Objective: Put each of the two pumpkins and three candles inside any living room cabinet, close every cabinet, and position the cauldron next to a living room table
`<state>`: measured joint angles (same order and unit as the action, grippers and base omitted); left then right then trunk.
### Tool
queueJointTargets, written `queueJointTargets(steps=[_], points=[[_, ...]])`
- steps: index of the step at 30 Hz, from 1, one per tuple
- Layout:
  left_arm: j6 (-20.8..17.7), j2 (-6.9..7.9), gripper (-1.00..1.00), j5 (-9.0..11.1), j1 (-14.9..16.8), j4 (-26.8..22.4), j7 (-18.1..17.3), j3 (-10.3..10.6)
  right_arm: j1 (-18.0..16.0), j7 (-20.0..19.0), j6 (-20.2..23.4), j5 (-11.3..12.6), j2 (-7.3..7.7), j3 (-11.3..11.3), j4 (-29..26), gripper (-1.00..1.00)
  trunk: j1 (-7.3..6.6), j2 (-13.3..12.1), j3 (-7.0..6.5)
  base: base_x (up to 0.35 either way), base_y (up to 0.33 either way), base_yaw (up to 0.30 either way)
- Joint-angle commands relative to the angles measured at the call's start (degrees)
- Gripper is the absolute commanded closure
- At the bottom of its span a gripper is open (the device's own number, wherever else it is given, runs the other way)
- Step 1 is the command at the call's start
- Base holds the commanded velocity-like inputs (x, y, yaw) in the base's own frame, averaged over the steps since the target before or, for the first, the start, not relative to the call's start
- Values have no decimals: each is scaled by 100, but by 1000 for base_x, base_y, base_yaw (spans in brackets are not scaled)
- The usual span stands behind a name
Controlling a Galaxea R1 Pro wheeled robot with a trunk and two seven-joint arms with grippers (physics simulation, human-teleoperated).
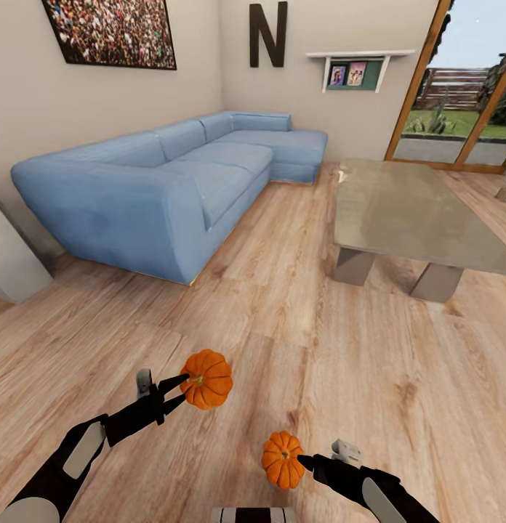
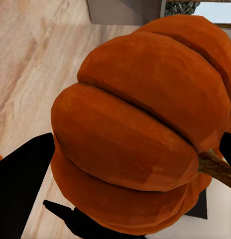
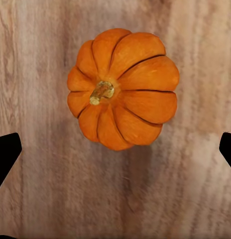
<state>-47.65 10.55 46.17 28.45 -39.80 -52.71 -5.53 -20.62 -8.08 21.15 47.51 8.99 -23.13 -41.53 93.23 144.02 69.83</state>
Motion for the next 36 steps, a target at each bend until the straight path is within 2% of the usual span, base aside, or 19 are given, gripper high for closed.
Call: queueJointTargets(steps=[1,36], points=[[-25,0,100,6,2,0,-3,-5,-3,0,12,21,6,-16,-4,-100,-1,2,4,0,0,0],[-24,7,100,2,2,2,-12,-9,-3,0,10,21,-1,-23,4,-100,-1,2,4,18,42,0]])
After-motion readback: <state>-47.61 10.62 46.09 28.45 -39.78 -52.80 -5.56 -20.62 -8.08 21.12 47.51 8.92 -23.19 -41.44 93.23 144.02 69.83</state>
